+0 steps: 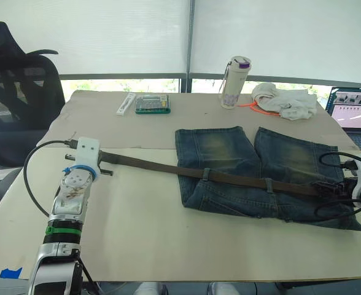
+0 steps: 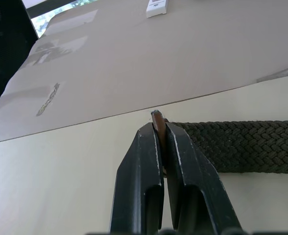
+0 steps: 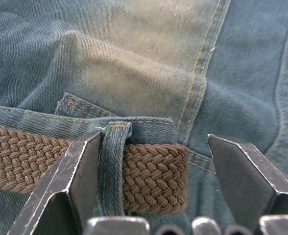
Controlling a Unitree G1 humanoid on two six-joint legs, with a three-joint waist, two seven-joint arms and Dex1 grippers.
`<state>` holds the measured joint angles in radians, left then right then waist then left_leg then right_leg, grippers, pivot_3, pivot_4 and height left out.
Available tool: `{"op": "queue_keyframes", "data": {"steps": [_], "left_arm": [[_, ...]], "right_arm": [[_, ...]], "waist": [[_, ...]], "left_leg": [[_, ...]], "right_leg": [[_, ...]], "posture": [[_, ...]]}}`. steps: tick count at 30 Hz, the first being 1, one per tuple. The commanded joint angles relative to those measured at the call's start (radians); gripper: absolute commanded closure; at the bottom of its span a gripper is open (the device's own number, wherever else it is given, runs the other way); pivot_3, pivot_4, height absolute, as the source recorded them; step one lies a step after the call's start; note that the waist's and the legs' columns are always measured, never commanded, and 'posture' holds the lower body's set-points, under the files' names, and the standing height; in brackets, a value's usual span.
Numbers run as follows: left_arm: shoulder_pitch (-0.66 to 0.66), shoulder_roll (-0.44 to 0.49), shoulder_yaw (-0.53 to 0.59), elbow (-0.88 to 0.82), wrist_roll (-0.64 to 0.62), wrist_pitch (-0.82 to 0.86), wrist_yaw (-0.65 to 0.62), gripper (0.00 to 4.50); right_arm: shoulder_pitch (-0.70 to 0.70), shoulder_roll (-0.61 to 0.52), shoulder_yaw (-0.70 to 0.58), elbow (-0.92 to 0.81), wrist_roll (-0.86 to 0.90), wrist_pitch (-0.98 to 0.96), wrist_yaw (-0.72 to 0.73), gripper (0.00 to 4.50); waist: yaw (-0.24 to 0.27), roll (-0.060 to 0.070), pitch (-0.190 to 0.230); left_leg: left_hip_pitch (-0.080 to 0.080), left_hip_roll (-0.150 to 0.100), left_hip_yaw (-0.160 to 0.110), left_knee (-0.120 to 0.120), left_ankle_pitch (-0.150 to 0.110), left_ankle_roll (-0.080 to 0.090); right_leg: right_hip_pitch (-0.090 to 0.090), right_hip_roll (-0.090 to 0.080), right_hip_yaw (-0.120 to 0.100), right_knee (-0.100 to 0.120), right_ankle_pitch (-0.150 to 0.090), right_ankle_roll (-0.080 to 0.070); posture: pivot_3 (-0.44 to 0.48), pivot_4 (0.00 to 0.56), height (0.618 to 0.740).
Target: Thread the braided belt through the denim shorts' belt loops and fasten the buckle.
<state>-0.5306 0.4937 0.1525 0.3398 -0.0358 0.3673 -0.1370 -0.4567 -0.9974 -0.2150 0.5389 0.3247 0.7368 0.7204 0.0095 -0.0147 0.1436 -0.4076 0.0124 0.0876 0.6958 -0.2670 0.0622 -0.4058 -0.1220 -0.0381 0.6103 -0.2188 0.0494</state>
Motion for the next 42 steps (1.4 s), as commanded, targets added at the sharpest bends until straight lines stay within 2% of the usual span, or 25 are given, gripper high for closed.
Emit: {"op": "queue_keyframes", "data": {"steps": [1, 4, 5, 6, 9, 14, 17, 26, 28, 30, 33, 36, 39, 42], "left_arm": [[0.003, 0.036, 0.039, -0.042, 0.019, -0.003, 0.028, 4.50], [0.003, 0.037, 0.039, -0.042, 0.018, -0.002, 0.031, 4.50], [0.003, 0.038, 0.040, -0.041, 0.017, -0.002, 0.031, 4.50], [0.004, 0.038, 0.040, -0.041, 0.018, -0.002, 0.032, 4.50], [0.005, 0.039, 0.038, -0.041, 0.020, -0.002, 0.032, 4.50], [-0.007, 0.041, 0.036, -0.020, 0.024, -0.019, 0.037, 4.50], [-0.012, 0.027, 0.035, -0.033, -0.007, -0.020, -0.002, 4.50], [-0.088, -0.009, 0.049, 0.003, -0.026, -0.073, 0.021, 1.47], [-0.119, -0.033, 0.035, -0.015, -0.033, -0.099, 0.002, 0.77], [-0.158, -0.082, 0.000, -0.051, -0.090, -0.118, -0.097, 0.05], [-0.191, -0.142, -0.071, -0.085, -0.159, -0.095, -0.263, 0.00], [-0.226, -0.187, -0.148, -0.068, -0.171, -0.083, -0.380, 0.00], [-0.274, -0.236, -0.210, 0.015, -0.181, -0.074, -0.486, 0.00], [-0.377, -0.366, -0.197, 0.202, -0.244, 0.005, -0.531, 0.00]], "right_arm": [[-0.005, -0.008, 0.001, -0.003, -0.014, 0.029, 0.018, 0.77], [0.004, -0.003, -0.004, 0.014, -0.023, 0.008, 0.011, 0.77], [0.005, 0.000, -0.012, 0.012, -0.017, 0.009, 0.010, 1.28], [0.007, 0.001, -0.017, 0.004, -0.011, 0.015, 0.014, 1.49], [0.019, 0.003, -0.036, -0.019, -0.002, 0.024, 0.007, 2.60], [0.048, 0.003, -0.080, -0.048, 0.014, 0.030, -0.006, 4.17], [0.070, 0.008, -0.112, -0.083, 0.029, 0.046, -0.014, 4.24], [0.140, 0.037, -0.194, -0.215, 0.072, 0.098, -0.055, 4.24], [0.152, 0.044, -0.206, -0.242, 0.075, 0.103, -0.063, 4.24], [0.160, 0.054, -0.222, -0.281, 0.085, 0.117, -0.070, 4.24], [0.165, 0.069, -0.234, -0.329, 0.094, 0.140, -0.078, 4.24], [0.170, 0.078, -0.237, -0.359, 0.101, 0.153, -0.086, 4.24], [0.173, 0.084, -0.237, -0.373, 0.105, 0.158, -0.094, 4.24], [0.174, 0.088, -0.242, -0.395, 0.113, 0.164, -0.101, 4.24]], "waist": [[0.000, 0.000, 0.000], [0.000, 0.000, 0.000], [0.000, 0.000, 0.000], [0.000, 0.000, 0.000], [0.000, 0.000, 0.000], [0.000, 0.000, 0.000], [0.001, 0.000, 0.000], [0.006, 0.000, 0.000], [0.007, 0.000, 0.000], [0.008, 0.000, 0.000], [0.008, 0.000, 0.000], [0.003, 0.000, 0.000], [-0.001, 0.000, 0.000], [0.000, 0.000, 0.000]], "left_leg": [[0.000, 0.000, 0.000, 0.000, 0.000, 0.000], [0.000, 0.000, 0.000, 0.000, 0.000, 0.000], [0.000, 0.000, 0.000, 0.000, 0.000, 0.000], [0.000, 0.000, 0.000, 0.000, 0.000, 0.000], [0.000, 0.000, 0.000, 0.000, 0.000, 0.000], [0.000, 0.000, 0.000, 0.000, 0.000, 0.000], [0.000, 0.000, 0.000, 0.000, 0.000, 0.000], [0.000, -0.001, 0.000, 0.000, 0.000, 0.000], [0.000, -0.001, 0.000, 0.000, 0.000, 0.000], [0.000, -0.001, 0.000, 0.000, 0.000, 0.000], [-0.001, -0.002, 0.000, 0.001, 0.000, 0.000], [-0.001, -0.002, 0.000, 0.001, 0.000, 0.000], [0.000, -0.003, 0.000, 0.001, 0.000, 0.000], [0.000, -0.003, 0.000, 0.001, 0.000, 0.000]], "right_leg": [[0.000, 0.000, 0.000, 0.000, 0.000, 0.000], [0.000, 0.000, 0.000, 0.000, 0.000, 0.000], [0.000, 0.000, 0.000, 0.000, 0.000, 0.000], [0.000, 0.000, 0.000, 0.000, 0.000, 0.000], [0.000, 0.000, 0.000, 0.000, 0.000, 0.000], [0.000, 0.000, 0.000, 0.000, 0.000, 0.000], [0.000, -0.001, 0.000, 0.000, 0.000, 0.000], [0.000, -0.001, -0.001, 0.000, 0.000, 0.000], [0.000, -0.002, -0.001, 0.000, 0.000, 0.000], [0.000, -0.002, -0.001, 0.000, 0.000, 0.000], [0.000, -0.002, -0.001, 0.000, 0.000, 0.000], [0.000, -0.002, -0.001, 0.000, 0.000, 0.001], [0.000, -0.001, -0.001, 0.000, 0.000, 0.001], [0.001, 0.000, -0.001, 0.000, 0.000, 0.001]], "posture": [[0.000, 0.150, 0.737], [0.000, 0.150, 0.737], [0.000, 0.150, 0.737], [0.000, 0.150, 0.737], [0.000, 0.150, 0.737], [0.000, 0.150, 0.737], [0.000, 0.150, 0.737], [0.000, 0.150, 0.737], [0.000, 0.150, 0.737], [0.000, 0.150, 0.737], [0.000, 0.150, 0.737], [0.000, 0.150, 0.737], [0.000, 0.150, 0.737], [0.000, 0.150, 0.737]]}}
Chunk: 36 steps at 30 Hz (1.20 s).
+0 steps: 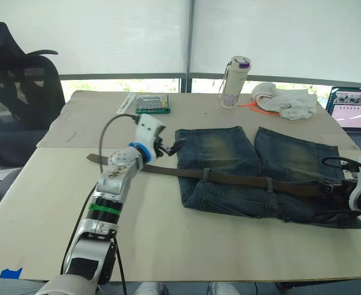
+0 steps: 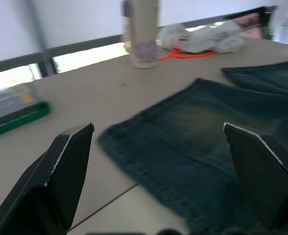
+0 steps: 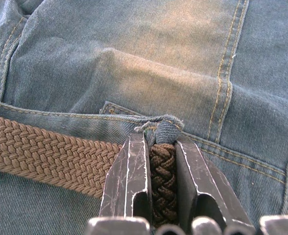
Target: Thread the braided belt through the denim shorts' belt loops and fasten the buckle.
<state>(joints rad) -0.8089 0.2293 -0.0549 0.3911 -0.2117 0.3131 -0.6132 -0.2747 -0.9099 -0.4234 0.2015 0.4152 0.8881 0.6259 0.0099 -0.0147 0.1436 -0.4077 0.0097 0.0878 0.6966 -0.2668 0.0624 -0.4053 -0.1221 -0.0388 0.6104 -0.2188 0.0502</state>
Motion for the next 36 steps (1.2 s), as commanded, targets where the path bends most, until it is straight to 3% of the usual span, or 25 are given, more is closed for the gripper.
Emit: {"op": "queue_keyframes", "data": {"steps": [1, 7, 13, 16, 20, 27, 32, 36], "left_arm": [[-0.120, -0.121, 0.010, 0.198, -0.070, 0.070, -0.068, 0.00], [-0.215, -0.188, 0.003, 0.492, -0.027, 0.059, -0.126, 0.00], [-0.200, -0.206, -0.093, 0.592, 0.095, -0.032, -0.172, 0.00], [-0.192, -0.214, -0.096, 0.582, 0.103, -0.031, -0.200, 0.74], [-0.173, -0.208, -0.130, 0.553, 0.139, -0.048, -0.238, 2.06], [-0.176, -0.199, -0.060, 0.549, 0.126, -0.185, -0.165, 4.38], [-0.222, -0.156, -0.007, 0.631, 0.131, -0.279, -0.085, 4.50], [-0.301, -0.098, 0.051, 0.738, 0.134, -0.346, 0.056, 4.50]], "right_arm": [[-0.008, 0.000, -0.036, -0.062, 0.023, 0.013, -0.007, 4.24], [0.020, 0.007, -0.066, -0.105, 0.030, 0.029, -0.013, 4.24], [0.060, 0.020, -0.100, -0.147, 0.043, 0.038, -0.028, 4.24], [0.066, 0.023, -0.102, -0.154, 0.048, 0.038, -0.033, 4.24], [0.061, 0.024, -0.096, -0.153, 0.052, 0.036, -0.040, 4.24], [0.048, 0.025, -0.080, -0.151, 0.055, 0.025, -0.035, 4.24], [0.024, 0.052, -0.041, -0.161, 0.052, -0.006, -0.023, 4.24], [-0.085, 0.115, 0.084, -0.094, -0.002, -0.065, -0.035, 4.24]], "waist": [[0.001, -0.001, 0.000], [-0.005, -0.001, 0.001], [0.001, -0.001, 0.001], [0.002, -0.001, 0.001], [0.002, -0.001, 0.001], [0.002, -0.001, 0.001], [-0.003, -0.001, 0.001], [-0.012, -0.002, 0.001]], "left_leg": [[0.000, 0.000, 0.000, 0.000, -0.001, 0.001], [-0.001, -0.002, -0.001, 0.001, -0.004, 0.007], [-0.001, -0.002, -0.001, 0.001, -0.004, 0.008], [-0.001, -0.002, -0.001, 0.001, -0.005, 0.009], [-0.001, -0.002, -0.001, 0.001, -0.006, 0.010], [-0.001, -0.001, -0.002, 0.001, -0.006, 0.010], [-0.001, -0.001, -0.002, 0.001, -0.006, 0.010], [-0.001, -0.001, -0.002, 0.001, -0.006, 0.010]], "right_leg": [[0.000, 0.000, 0.000, 0.000, 0.000, 0.000], [-0.001, -0.001, 0.001, -0.001, -0.001, 0.001], [-0.001, -0.001, 0.001, -0.001, -0.001, 0.001], [0.000, -0.002, 0.001, 0.000, -0.001, 0.001], [0.000, -0.002, 0.001, 0.000, -0.001, 0.001], [0.000, -0.003, 0.001, 0.000, 0.000, 0.001], [-0.001, -0.003, 0.001, 0.000, 0.000, 0.001], [-0.001, -0.002, 0.001, 0.000, 0.000, 0.001]], "posture": [[0.000, 0.150, 0.737], [0.000, 0.150, 0.737], [0.000, 0.150, 0.737], [0.000, 0.150, 0.737], [0.000, 0.150, 0.737], [0.000, 0.150, 0.737], [0.000, 0.150, 0.737], [0.000, 0.150, 0.737]]}}
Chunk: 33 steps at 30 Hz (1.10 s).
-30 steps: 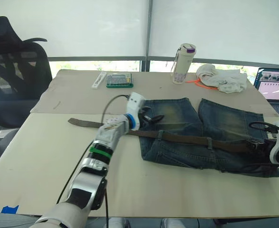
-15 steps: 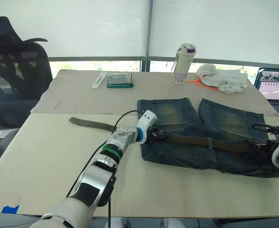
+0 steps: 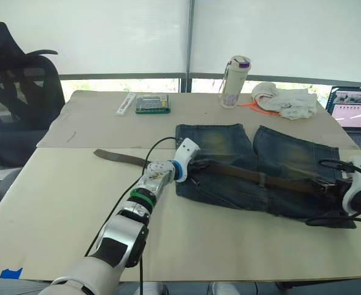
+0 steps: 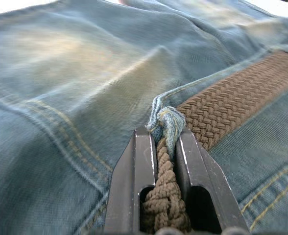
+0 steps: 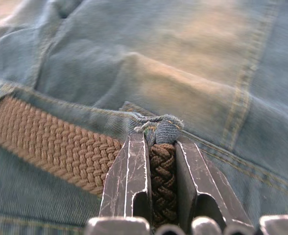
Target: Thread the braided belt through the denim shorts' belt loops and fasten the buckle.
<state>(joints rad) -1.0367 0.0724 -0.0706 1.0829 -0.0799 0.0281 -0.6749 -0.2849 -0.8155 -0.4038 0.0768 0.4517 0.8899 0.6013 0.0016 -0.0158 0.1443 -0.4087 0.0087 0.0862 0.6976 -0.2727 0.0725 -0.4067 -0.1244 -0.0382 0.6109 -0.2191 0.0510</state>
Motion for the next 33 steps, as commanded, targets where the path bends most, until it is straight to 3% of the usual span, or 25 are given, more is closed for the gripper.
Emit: {"op": "queue_keyframes", "data": {"steps": [1, 5, 11, 15, 19, 24, 28, 33], "left_arm": [[-0.086, 0.067, 0.076, 0.064, 0.002, -0.072, 0.138, 4.50], [-0.144, 0.123, 0.118, 0.125, 0.005, -0.122, 0.238, 4.50], [-0.138, 0.148, 0.144, 0.136, 0.003, -0.143, 0.261, 4.50], [-0.118, 0.148, 0.151, 0.124, 0.003, -0.144, 0.261, 4.50], [-0.098, 0.138, 0.173, 0.081, -0.029, -0.178, 0.200, 4.50], [-0.027, 0.144, 0.194, -0.067, -0.099, -0.283, -0.027, 4.50], [0.092, 0.206, 0.170, -0.169, -0.107, -0.403, -0.223, 4.50], [0.147, 0.282, 0.164, -0.171, -0.120, -0.533, -0.396, 4.50]], "right_arm": [[-0.099, 0.031, 0.091, 0.053, -0.055, -0.084, -0.015, 4.24], [-0.378, 0.154, 0.263, 0.374, -0.202, -0.332, -0.042, 4.24], [-0.730, 0.269, 0.395, 0.898, -0.399, -0.774, -0.109, 4.24], [-0.866, 0.293, 0.436, 1.097, -0.496, -1.010, -0.188, 4.24], [-0.936, 0.281, 0.428, 1.166, -0.532, -1.218, -0.205, 4.24], [-0.882, 0.233, 0.365, 1.105, -0.458, -1.410, -0.013, 4.24], [-0.668, 0.167, 0.310, 0.908, -0.352, -1.599, 0.178, 4.24], [-0.358, 0.098, 0.316, 0.599, -0.249, -1.818, 0.334, 4.24]], "waist": [[-0.006, 0.000, 0.000], [-0.023, -0.002, 0.001], [-0.017, -0.001, 0.001], [-0.017, -0.001, 0.001], [-0.023, -0.001, 0.001], [-0.023, 0.000, 0.002], [-0.022, 0.000, 0.002], [-0.021, 0.000, 0.002]], "left_leg": [[0.000, 0.000, 0.000, 0.000, 0.000, 0.000], [0.000, -0.001, 0.001, -0.001, 0.002, -0.003], [-0.005, -0.002, 0.002, -0.002, 0.008, -0.013], [-0.014, -0.006, 0.002, -0.002, 0.009, -0.013], [-0.015, -0.007, 0.002, -0.003, 0.009, -0.013], [-0.015, -0.007, 0.006, -0.002, 0.011, -0.015], [-0.013, -0.007, 0.006, -0.002, 0.011, -0.015], [-0.013, -0.006, 0.007, -0.002, 0.011, -0.015]], "right_leg": [[0.000, 0.000, 0.000, 0.000, 0.000, 0.000], [-0.001, 0.000, 0.000, 0.000, 0.000, 0.000], [-0.008, 0.000, -0.001, 0.005, 0.000, 0.000], [-0.017, -0.001, -0.003, 0.005, 0.000, 0.001], [-0.017, -0.003, -0.005, 0.004, 0.000, 0.001], [-0.015, -0.003, -0.008, 0.004, 0.000, 0.001], [-0.012, -0.003, -0.009, 0.004, 0.000, 0.001], [-0.013, -0.003, -0.009, 0.005, 0.000, 0.001]], "posture": [[0.000, 0.150, 0.737], [0.000, 0.150, 0.737], [0.000, 0.150, 0.737], [0.000, 0.150, 0.737], [0.000, 0.150, 0.737], [0.000, 0.150, 0.737], [0.000, 0.150, 0.737], [0.000, 0.150, 0.737]]}}
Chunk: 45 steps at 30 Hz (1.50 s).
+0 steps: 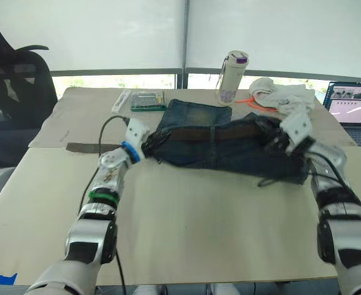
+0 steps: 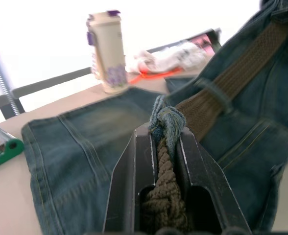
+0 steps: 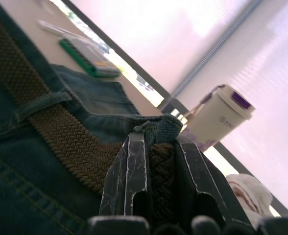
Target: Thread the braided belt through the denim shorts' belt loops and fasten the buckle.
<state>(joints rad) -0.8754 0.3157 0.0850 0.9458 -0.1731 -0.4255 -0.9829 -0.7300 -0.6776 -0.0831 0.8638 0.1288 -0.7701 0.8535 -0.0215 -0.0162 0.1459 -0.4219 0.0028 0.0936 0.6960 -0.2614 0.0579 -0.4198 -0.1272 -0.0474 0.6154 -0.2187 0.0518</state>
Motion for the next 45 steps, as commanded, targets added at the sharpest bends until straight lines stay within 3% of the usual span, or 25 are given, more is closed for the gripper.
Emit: {"op": "queue_keyframes", "data": {"steps": [1, 8, 11, 16, 21, 24, 27, 33, 38, 45], "left_arm": [[-0.013, 0.057, 0.003, -0.022, -0.022, -0.110, -0.122, 4.50], [0.000, 0.171, -0.043, 0.107, 0.053, -0.329, -0.253, 4.50], [0.053, 0.205, -0.088, 0.150, 0.088, -0.500, -0.338, 4.50], [0.087, 0.228, -0.174, 0.186, 0.128, -0.671, -0.460, 4.50], [0.064, 0.236, -0.247, 0.220, 0.245, -0.728, -0.373, 4.50], [0.032, 0.230, -0.306, 0.241, 0.402, -0.719, -0.154, 4.50], [-0.010, 0.208, -0.355, 0.244, 0.517, -0.674, 0.053, 4.50], [-0.069, 0.120, -0.409, 0.260, 0.618, -0.570, 0.326, 4.50], [-0.087, 0.050, -0.434, 0.266, 0.631, -0.536, 0.404, 4.50], [-0.073, 0.025, -0.451, 0.265, 0.613, -0.531, 0.409, 4.50]], "right_arm": [[0.147, -0.060, 0.003, -0.243, 0.090, -0.208, 0.109, 4.24], [0.468, -0.214, 0.134, -0.371, 0.133, -0.568, 0.210, 4.24], [0.516, -0.260, 0.206, -0.285, 0.088, -0.721, 0.198, 4.24], [0.486, -0.280, 0.289, -0.170, -0.003, -0.774, 0.163, 4.24], [0.423, -0.274, 0.298, -0.051, -0.175, -0.640, 0.122, 4.24], [0.359, -0.281, 0.285, 0.014, -0.389, -0.443, -0.025, 4.24], [0.304, -0.281, 0.296, 0.036, -0.491, -0.271, -0.167, 4.25], [0.188, -0.272, 0.353, 0.068, -0.652, 0.083, -0.335, 4.25], [0.180, -0.257, 0.357, 0.039, -0.646, 0.418, -0.275, 4.25], [0.264, -0.281, 0.322, -0.088, -0.603, 0.549, -0.288, 4.25]], "waist": [[0.002, 0.000, 0.000], [0.008, -0.001, 0.000], [0.008, -0.001, 0.000], [0.007, -0.002, 0.001], [0.009, -0.002, 0.001], [0.010, -0.002, 0.000], [0.016, -0.006, -0.003], [0.032, -0.008, -0.004], [0.037, -0.010, -0.005], [0.045, -0.011, -0.006]], "left_leg": [[0.000, 0.000, 0.000, 0.000, 0.000, 0.000], [0.014, 0.002, -0.002, -0.001, -0.001, 0.003], [0.018, 0.004, 0.000, -0.001, -0.004, 0.007], [0.022, 0.006, 0.004, 0.000, -0.005, 0.009], [0.022, 0.007, 0.004, 0.000, -0.007, 0.012], [0.022, 0.007, 0.004, 0.001, -0.008, 0.013], [0.024, 0.007, 0.003, 0.002, -0.009, 0.016], [0.023, 0.007, 0.003, 0.005, -0.008, 0.014], [0.022, 0.006, 0.002, 0.007, -0.008, 0.014], [0.021, 0.005, -0.002, 0.009, -0.009, 0.015]], "right_leg": [[0.000, 0.000, 0.000, 0.000, 0.000, 0.000], [0.012, 0.000, 0.002, -0.004, 0.000, 0.000], [0.016, -0.002, 0.005, -0.005, 0.000, 0.000], [0.016, -0.003, 0.007, -0.004, 0.000, 0.000], [0.016, -0.003, 0.007, -0.004, 0.000, -0.001], [0.017, -0.003, 0.007, -0.004, 0.000, -0.001], [0.020, -0.003, 0.007, -0.004, 0.001, -0.001], [0.020, -0.004, 0.007, -0.004, 0.003, -0.001], [0.021, -0.004, 0.006, -0.004, 0.003, 0.000], [0.024, -0.005, 0.004, -0.005, 0.004, 0.000]], "posture": [[0.000, 0.150, 0.737], [0.000, 0.150, 0.737], [0.000, 0.150, 0.737], [0.000, 0.150, 0.737], [0.000, 0.150, 0.737], [0.000, 0.150, 0.737], [0.000, 0.150, 0.737], [0.000, 0.150, 0.737], [0.000, 0.150, 0.737], [0.000, 0.150, 0.737]]}}
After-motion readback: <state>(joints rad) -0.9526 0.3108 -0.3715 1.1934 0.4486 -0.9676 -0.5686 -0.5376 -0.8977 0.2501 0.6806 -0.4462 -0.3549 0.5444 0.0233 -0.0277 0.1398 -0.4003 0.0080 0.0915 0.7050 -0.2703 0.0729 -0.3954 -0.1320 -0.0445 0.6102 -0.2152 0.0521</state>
